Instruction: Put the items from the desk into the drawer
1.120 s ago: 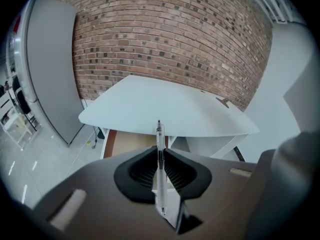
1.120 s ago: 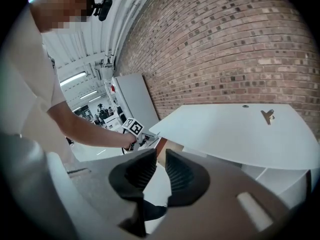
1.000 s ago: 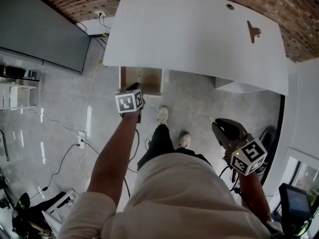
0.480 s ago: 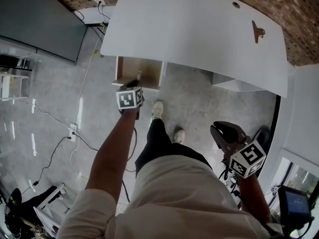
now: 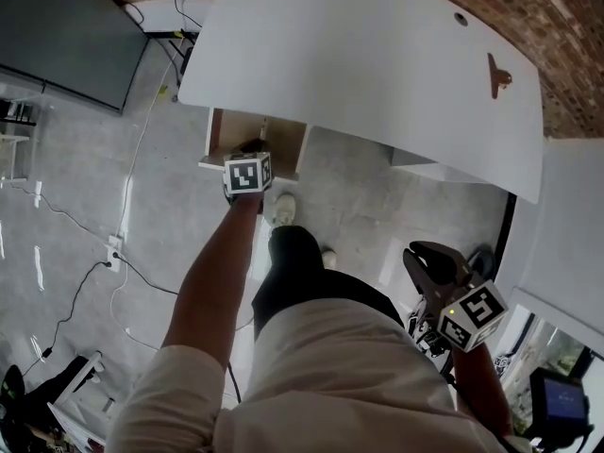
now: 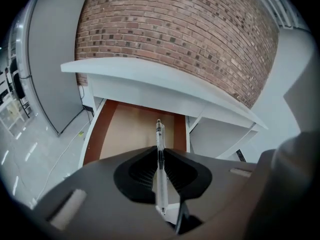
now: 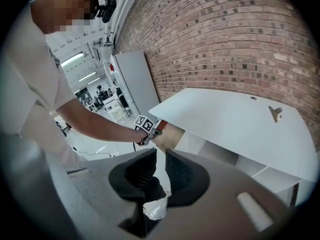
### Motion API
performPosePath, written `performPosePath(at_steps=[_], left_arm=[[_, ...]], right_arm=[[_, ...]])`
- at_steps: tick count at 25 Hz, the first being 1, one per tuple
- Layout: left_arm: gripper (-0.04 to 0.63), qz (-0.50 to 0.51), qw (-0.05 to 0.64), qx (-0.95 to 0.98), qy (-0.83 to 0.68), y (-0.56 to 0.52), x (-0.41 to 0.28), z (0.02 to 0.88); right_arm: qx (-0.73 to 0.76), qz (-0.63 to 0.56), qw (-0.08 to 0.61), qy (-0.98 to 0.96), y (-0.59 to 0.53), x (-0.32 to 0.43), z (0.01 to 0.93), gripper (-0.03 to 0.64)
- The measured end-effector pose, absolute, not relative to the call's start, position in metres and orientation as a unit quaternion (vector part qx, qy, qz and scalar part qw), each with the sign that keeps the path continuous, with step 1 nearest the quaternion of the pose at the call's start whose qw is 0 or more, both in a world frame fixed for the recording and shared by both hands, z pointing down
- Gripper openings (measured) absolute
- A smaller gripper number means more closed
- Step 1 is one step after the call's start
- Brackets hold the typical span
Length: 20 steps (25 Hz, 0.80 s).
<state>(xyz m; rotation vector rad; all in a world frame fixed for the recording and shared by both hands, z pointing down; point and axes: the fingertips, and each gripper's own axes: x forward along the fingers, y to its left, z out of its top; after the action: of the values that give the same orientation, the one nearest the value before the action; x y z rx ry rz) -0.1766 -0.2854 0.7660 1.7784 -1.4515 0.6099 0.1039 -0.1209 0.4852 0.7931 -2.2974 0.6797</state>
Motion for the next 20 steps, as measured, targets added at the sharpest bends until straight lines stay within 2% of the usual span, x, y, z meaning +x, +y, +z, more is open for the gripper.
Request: performPosePath(at_steps=[20], left_arm=[[0.049, 0.234, 0.400, 0.684, -0.564, -0.359, -0.183, 0.852]], right_arm=[[0.328, 0.277, 0.329, -0.841, -0.147, 0.096, 0.524, 0.049]])
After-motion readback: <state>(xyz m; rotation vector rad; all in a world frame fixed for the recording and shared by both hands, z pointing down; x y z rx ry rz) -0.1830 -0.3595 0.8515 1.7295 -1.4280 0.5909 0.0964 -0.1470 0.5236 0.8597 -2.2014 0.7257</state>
